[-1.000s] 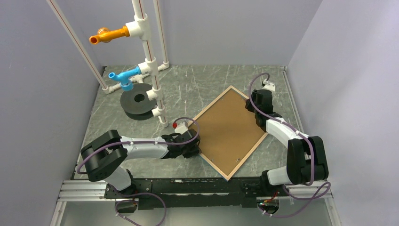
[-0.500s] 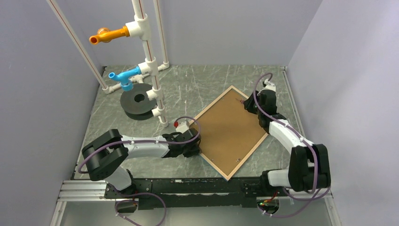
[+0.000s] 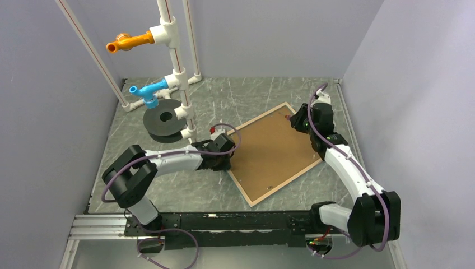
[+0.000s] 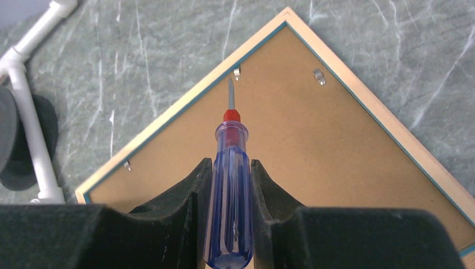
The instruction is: Take the photo out of the frame
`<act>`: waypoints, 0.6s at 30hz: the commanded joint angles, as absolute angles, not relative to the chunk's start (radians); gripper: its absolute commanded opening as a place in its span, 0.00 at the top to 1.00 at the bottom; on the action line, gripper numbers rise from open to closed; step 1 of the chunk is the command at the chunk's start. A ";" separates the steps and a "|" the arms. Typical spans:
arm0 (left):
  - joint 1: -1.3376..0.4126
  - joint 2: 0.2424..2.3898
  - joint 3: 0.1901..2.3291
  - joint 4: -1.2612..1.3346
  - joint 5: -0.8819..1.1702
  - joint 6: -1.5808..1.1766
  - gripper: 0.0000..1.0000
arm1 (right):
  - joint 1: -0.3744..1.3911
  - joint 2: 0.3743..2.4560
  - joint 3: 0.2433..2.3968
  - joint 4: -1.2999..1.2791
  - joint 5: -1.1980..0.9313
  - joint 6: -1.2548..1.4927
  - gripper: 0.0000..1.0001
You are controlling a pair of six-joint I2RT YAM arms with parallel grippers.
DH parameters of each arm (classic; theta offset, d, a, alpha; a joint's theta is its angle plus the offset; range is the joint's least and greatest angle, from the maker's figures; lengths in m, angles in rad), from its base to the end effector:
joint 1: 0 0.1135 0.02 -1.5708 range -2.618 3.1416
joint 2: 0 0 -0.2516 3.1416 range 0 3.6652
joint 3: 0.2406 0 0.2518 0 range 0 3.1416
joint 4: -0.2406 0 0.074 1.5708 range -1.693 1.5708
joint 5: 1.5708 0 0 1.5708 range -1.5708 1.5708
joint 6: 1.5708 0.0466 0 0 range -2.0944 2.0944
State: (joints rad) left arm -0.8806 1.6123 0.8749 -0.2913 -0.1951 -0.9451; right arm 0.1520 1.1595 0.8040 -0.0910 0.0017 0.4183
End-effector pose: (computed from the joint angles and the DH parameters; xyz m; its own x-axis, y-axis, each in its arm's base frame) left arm 0.2066 -0.2360 0.1423 -0.8810 -0.1819 -0.4368 -0.0363 0.9464 -0.3209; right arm 0.2751 0.0421 0.2632 -0.4509 0.3419 -0.8245 0.0364 0.9300 0.3657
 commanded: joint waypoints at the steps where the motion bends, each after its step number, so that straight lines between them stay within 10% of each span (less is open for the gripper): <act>1: -0.829 1.671 0.924 -0.441 -0.215 -0.642 1.00 | 0.156 1.194 0.824 -0.090 0.022 0.399 1.00; 12: -0.820 1.625 0.897 -0.403 -0.165 -0.635 1.00 | 0.154 1.276 0.798 -0.005 -0.022 0.371 1.00; 18: -0.821 1.522 0.847 -0.356 -0.126 -0.682 0.66 | 0.175 1.321 0.828 0.035 -0.036 0.357 1.00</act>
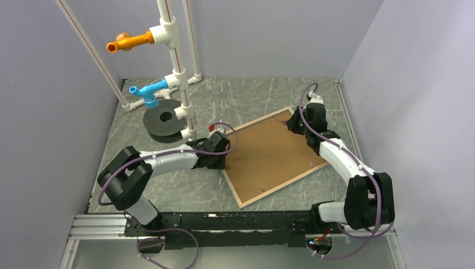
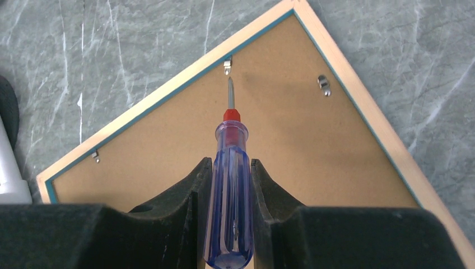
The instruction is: Take the photo out of the frame
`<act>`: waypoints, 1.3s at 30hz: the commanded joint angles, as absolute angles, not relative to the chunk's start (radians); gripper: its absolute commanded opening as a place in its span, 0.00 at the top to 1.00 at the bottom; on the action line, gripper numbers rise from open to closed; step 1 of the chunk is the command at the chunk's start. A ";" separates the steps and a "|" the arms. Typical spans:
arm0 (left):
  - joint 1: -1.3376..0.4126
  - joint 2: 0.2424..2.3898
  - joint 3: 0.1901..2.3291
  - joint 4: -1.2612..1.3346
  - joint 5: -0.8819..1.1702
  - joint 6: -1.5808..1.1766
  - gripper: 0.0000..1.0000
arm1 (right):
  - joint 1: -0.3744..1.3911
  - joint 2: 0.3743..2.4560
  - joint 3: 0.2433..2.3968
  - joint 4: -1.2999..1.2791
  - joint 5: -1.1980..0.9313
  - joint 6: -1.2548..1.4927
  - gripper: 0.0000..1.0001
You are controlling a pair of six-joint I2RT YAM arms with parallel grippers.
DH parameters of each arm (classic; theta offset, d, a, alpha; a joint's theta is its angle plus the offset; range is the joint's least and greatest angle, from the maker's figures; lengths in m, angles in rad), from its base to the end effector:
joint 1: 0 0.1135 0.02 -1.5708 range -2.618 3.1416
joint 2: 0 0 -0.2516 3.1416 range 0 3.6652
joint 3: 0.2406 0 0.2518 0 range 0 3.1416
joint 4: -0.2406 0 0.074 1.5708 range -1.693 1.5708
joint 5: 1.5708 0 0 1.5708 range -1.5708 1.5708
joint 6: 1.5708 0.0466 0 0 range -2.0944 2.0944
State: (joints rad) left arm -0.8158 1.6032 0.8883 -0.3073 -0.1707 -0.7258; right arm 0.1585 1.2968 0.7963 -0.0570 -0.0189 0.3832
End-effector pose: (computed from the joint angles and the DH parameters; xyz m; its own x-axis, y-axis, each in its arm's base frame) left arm 0.2214 -0.2238 0.1476 -0.8734 -0.0263 -0.4863 0.1033 0.9658 -0.2377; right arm 0.2937 0.0478 0.2272 -0.5495 0.2908 -0.7833 0.0343 0.9446 0.3266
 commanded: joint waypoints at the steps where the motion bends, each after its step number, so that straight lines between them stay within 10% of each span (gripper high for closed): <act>1: -0.820 1.507 0.843 -0.358 -0.125 -0.688 0.62 | 0.183 1.333 0.839 0.035 -0.033 0.354 1.00; 12: -0.827 1.447 0.779 -0.282 -0.054 -0.755 0.38 | 0.292 1.369 0.858 0.042 0.054 0.316 1.00; 39: -0.842 1.505 0.748 -0.266 -0.082 -0.816 0.60 | 0.322 1.432 0.914 -0.107 0.323 0.316 1.00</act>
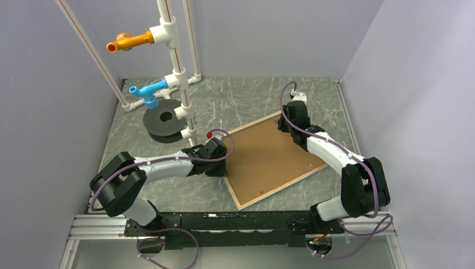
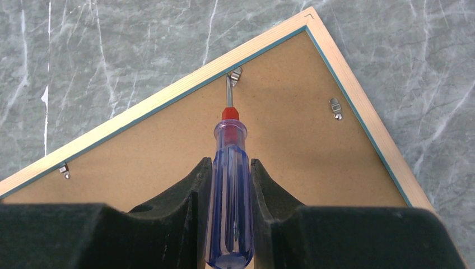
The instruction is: Take the photo out of the frame
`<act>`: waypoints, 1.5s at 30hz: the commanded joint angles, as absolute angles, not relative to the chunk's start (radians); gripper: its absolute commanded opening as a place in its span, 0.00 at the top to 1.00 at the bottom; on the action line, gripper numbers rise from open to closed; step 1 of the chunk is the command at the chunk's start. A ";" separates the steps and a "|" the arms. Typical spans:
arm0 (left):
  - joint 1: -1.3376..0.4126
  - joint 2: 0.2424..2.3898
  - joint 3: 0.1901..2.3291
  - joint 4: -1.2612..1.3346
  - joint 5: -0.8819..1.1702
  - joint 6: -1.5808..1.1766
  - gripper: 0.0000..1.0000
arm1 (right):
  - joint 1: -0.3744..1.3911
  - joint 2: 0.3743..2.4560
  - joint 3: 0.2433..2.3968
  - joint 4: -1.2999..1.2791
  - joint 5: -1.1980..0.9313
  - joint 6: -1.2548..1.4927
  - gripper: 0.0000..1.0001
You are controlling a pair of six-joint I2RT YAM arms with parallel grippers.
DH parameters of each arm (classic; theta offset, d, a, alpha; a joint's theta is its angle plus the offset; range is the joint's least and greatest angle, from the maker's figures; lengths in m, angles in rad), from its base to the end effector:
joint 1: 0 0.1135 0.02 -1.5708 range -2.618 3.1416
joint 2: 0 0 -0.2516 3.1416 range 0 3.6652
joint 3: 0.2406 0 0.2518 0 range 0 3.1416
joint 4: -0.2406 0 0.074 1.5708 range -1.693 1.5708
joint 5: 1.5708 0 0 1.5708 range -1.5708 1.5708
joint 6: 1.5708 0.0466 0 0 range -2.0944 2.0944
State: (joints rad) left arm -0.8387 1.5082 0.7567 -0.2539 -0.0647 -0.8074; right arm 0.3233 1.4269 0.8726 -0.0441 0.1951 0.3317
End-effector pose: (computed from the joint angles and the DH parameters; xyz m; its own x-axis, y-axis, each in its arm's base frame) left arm 0.1951 -0.2125 0.1397 -0.9097 -0.0663 -0.4099 0.0894 0.9327 -0.3493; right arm 0.3085 0.0938 0.2174 -0.5571 0.1503 -0.8168 0.0229 0.9859 0.1658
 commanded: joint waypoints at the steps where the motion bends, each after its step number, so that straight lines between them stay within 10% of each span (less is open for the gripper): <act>1: -0.841 1.503 0.747 -0.267 -0.083 -0.816 0.60 | 0.325 1.433 0.915 -0.114 0.335 0.318 1.00; 31: -0.841 1.541 0.760 -0.234 -0.050 -0.818 0.46 | 0.398 1.371 0.996 -0.188 0.316 0.294 1.00; 45: -0.841 1.562 0.771 -0.244 -0.060 -0.816 0.86 | 0.405 1.386 0.965 -0.159 0.356 0.198 1.00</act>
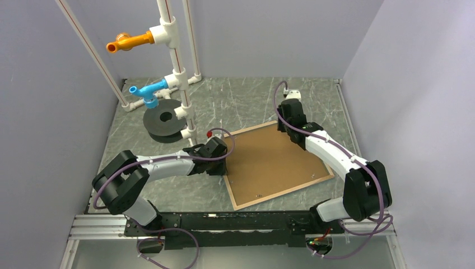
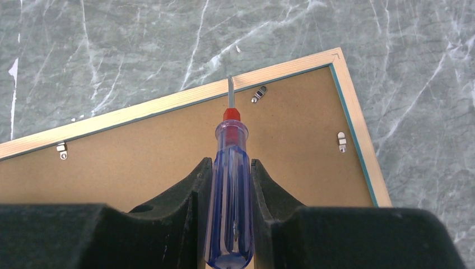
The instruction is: Take the photo out of the frame
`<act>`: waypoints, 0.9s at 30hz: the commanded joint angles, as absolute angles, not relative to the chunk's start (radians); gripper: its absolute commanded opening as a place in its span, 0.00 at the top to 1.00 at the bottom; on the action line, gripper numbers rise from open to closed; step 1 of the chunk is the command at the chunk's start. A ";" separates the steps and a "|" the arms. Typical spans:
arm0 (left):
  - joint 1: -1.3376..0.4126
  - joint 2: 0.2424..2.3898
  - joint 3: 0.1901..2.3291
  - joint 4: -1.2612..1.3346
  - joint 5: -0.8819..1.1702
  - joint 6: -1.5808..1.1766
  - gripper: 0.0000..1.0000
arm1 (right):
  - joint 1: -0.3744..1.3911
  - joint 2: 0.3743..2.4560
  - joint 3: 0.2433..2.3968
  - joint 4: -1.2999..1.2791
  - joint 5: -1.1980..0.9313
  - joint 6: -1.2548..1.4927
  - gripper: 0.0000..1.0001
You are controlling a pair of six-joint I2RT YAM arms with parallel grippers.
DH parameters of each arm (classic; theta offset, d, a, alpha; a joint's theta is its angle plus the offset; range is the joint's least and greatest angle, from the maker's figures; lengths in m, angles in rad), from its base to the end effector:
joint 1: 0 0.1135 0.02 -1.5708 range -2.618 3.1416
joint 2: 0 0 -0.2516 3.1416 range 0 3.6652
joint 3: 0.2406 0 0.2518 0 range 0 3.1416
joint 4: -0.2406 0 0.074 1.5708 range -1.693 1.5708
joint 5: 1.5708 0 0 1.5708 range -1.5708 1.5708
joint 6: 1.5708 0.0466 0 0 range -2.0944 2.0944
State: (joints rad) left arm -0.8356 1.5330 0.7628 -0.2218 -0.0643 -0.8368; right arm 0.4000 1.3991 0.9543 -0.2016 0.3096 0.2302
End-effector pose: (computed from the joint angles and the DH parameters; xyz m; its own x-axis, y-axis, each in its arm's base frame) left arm 0.1992 -0.2158 0.1368 -0.9082 -0.1004 -0.4064 0.0631 0.9268 -0.3701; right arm 0.2985 0.1108 0.2390 -0.5736 -0.0066 -0.8191 -0.0164 0.9999 0.0035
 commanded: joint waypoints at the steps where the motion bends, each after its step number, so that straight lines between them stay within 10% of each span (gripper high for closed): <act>1: -0.841 1.562 0.773 -0.245 -0.061 -0.816 0.89 | 0.406 1.388 0.960 -0.154 0.360 0.196 1.00; 27: -0.841 1.578 0.787 -0.313 -0.101 -0.903 1.00 | 0.453 1.430 0.951 -0.187 0.491 0.209 1.00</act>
State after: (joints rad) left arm -0.8356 1.5623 0.8047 -0.2764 -0.0799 -0.9085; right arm 0.4671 1.4197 0.9539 -0.2317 0.4717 0.2119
